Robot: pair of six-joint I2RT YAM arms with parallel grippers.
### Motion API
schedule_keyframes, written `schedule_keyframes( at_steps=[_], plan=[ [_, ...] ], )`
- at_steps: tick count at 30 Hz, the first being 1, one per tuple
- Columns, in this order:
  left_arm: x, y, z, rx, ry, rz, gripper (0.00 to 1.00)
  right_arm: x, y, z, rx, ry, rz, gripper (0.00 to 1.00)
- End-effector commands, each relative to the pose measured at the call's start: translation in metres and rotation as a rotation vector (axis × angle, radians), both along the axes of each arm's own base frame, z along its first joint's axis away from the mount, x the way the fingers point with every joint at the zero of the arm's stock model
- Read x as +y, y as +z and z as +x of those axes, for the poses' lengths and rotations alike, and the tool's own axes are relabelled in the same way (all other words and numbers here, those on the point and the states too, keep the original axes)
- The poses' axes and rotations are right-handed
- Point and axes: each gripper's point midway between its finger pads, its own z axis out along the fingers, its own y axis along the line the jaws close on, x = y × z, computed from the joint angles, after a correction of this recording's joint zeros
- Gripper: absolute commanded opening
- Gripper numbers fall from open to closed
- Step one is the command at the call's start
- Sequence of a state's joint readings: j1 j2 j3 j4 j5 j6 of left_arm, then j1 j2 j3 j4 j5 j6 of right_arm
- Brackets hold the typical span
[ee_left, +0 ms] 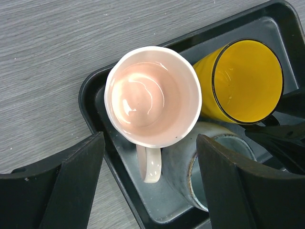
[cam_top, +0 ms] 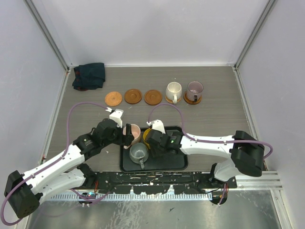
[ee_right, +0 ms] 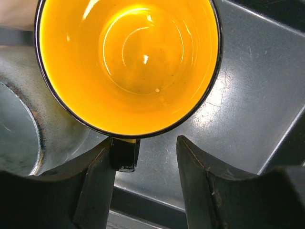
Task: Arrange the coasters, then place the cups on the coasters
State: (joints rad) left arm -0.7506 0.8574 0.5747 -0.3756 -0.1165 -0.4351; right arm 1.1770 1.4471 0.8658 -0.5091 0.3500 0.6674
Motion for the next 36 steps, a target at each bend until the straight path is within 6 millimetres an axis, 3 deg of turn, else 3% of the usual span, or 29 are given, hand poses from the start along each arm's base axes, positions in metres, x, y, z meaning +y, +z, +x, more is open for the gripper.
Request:
schedule_keyframes(
  at_steps=[1, 25, 36],
  plan=[
    [-0.005, 0.011, 0.006, -0.036, 0.006, -0.046, 0.79, 0.017, 0.009, 0.008, -0.036, -0.006, 0.055, 0.56],
    [-0.007, 0.008, 0.005, -0.020, -0.010, -0.035, 0.79, 0.028, -0.002, 0.016, -0.055, -0.025, 0.061, 0.47],
    [-0.007, 0.006, 0.004, -0.016, -0.007, -0.035, 0.79, 0.030, -0.009, 0.018, -0.052, -0.024, 0.044, 0.34]
  ],
)
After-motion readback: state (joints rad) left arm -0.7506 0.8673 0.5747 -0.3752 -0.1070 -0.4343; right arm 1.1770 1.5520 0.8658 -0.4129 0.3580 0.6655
